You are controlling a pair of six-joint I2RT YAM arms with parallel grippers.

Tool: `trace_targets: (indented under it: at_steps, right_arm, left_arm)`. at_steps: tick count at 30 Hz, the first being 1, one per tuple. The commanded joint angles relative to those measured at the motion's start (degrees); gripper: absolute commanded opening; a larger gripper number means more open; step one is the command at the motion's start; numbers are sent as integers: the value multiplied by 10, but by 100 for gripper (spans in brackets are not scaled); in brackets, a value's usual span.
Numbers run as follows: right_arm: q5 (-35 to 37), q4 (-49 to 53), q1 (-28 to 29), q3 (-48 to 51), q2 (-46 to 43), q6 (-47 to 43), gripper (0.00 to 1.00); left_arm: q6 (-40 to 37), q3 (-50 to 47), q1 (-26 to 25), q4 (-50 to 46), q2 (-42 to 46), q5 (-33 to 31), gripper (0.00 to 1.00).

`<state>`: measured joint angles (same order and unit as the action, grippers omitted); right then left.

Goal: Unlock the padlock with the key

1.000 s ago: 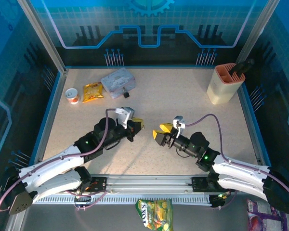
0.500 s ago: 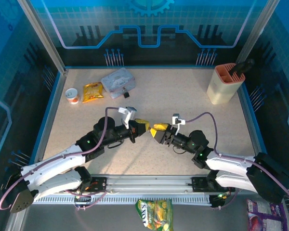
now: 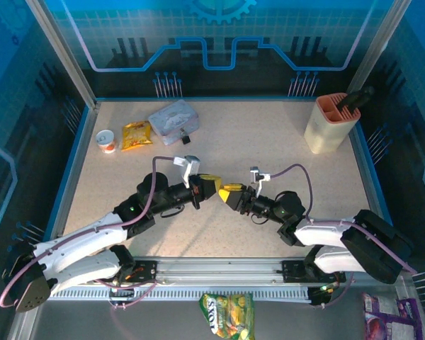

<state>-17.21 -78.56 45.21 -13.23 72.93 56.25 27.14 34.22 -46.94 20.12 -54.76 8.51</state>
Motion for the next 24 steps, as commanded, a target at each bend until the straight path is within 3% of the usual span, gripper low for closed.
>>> trace_targets:
  at_steps: [1,24]
  right_arm:
    - [-5,-30,-7,-12,-2,4,31]
    - [-3,-25,-15,-12,-2,32,2]
  left_arm:
    - [13,-8,-1,41,-3,17,0]
    - [49,-59,-2,133,-6,-24,0]
